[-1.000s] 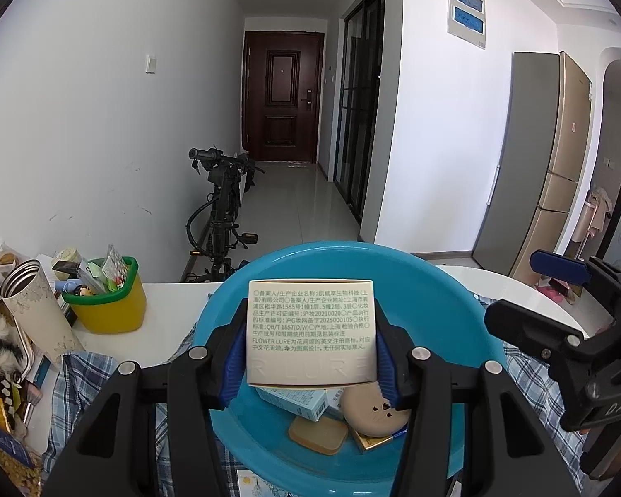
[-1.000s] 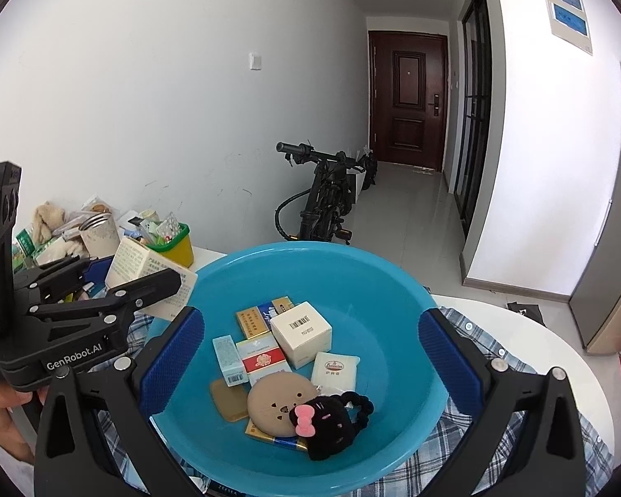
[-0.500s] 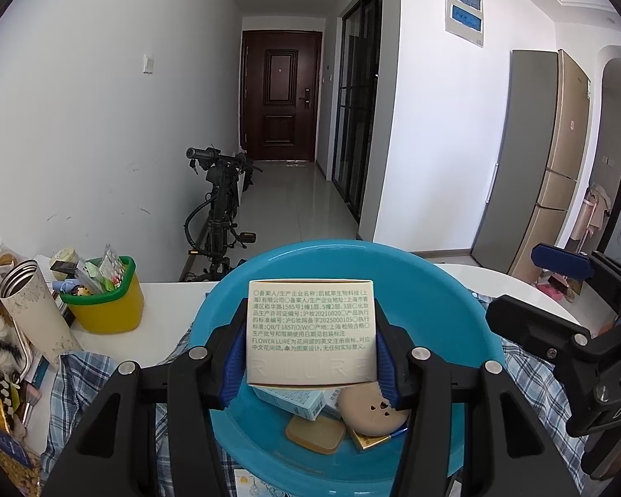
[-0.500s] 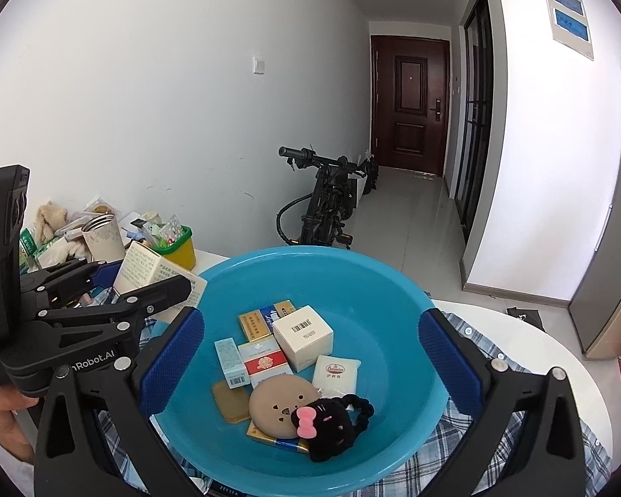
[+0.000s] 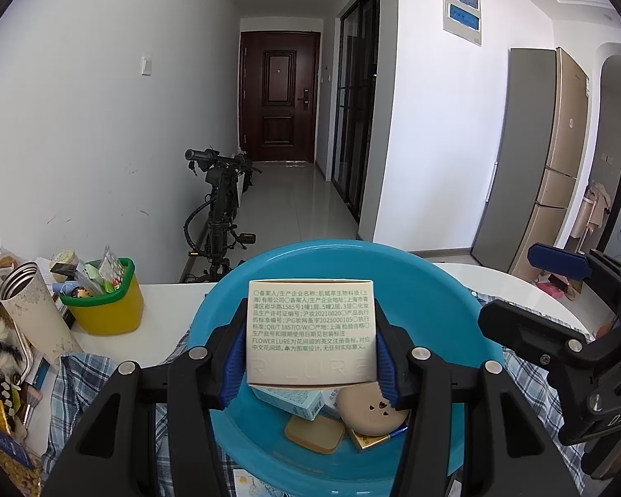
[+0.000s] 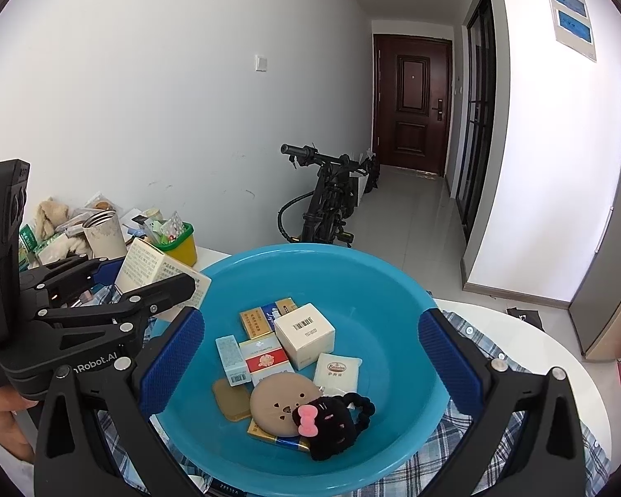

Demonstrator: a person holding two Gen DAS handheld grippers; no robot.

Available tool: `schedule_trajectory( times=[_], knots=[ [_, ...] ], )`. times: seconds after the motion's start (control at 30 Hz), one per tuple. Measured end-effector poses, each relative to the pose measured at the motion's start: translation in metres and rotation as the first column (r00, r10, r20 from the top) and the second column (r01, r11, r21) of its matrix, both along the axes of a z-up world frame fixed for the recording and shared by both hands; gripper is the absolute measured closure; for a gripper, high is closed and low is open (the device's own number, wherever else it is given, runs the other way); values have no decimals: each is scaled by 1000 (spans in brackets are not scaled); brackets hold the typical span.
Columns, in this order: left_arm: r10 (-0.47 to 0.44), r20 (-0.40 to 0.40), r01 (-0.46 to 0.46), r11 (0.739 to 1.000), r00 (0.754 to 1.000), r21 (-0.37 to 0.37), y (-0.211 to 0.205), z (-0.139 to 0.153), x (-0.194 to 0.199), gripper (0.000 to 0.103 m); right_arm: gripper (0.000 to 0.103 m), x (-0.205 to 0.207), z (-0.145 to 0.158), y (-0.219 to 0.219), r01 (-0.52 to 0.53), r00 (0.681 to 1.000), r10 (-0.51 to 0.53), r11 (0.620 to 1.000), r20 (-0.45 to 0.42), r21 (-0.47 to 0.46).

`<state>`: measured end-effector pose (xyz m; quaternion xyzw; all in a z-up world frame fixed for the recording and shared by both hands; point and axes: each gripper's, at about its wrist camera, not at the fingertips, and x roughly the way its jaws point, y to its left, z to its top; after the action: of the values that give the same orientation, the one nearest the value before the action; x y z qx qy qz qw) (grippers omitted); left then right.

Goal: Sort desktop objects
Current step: 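Lower the cream box into the basin and open the left tool, then withdraw both open tools up and away from the basin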

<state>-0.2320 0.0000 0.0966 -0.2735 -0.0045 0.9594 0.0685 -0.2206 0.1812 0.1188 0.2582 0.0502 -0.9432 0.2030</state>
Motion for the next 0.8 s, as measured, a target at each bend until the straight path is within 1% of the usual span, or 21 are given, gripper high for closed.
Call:
schedule_trajectory(
  times=[0.03, 0.07, 0.1, 0.13, 0.17, 0.23, 0.33, 0.43, 0.7, 0.8],
  knots=[
    [1, 1, -1, 1000, 1000, -3, 0, 0, 0, 49, 0, 0, 0, 0, 0, 1000, 0, 1000, -1, -1],
    [8, 1, -8, 1000, 1000, -10, 0, 0, -1, 44, 0, 0, 0, 0, 0, 1000, 0, 1000, -1, -1],
    [18, 0, -18, 1000, 1000, -19, 1, 0, -1, 33, 0, 0, 1, 0, -1, 1000, 1, 1000, -2, -2],
    [37, 3, -37, 999, 999, -35, 1, -1, -3, 2, 0, 0, 1, 0, -1, 1000, 1, 1000, -3, -2],
    [55, -1, -55, 997, 999, -49, 1, -2, -3, 0, 0, 0, 1, 0, -1, 1000, 1, 1000, -3, -2],
    [83, -5, -83, 994, 997, -64, 0, -4, -5, 0, 0, 1, 1, 0, 0, 1000, 0, 1000, -3, -1],
    [64, 15, -64, 998, 998, -22, -6, -4, -6, 0, 0, 0, 2, 1, 1, 1000, -1, 1000, -5, -6],
    [72, 21, -72, 997, 997, 0, -12, -6, -6, 0, 0, 1, 2, 0, 0, 1000, 0, 1000, -4, -4],
    [81, 20, -81, 997, 997, -4, -14, -4, -7, 0, 0, 1, 2, 0, -2, 1000, 2, 1000, -2, -7],
    [83, 31, -83, 997, 996, -1, -15, -6, -9, 0, 0, 1, 1, 0, -2, 1000, 2, 1000, -1, -2]
  ],
)
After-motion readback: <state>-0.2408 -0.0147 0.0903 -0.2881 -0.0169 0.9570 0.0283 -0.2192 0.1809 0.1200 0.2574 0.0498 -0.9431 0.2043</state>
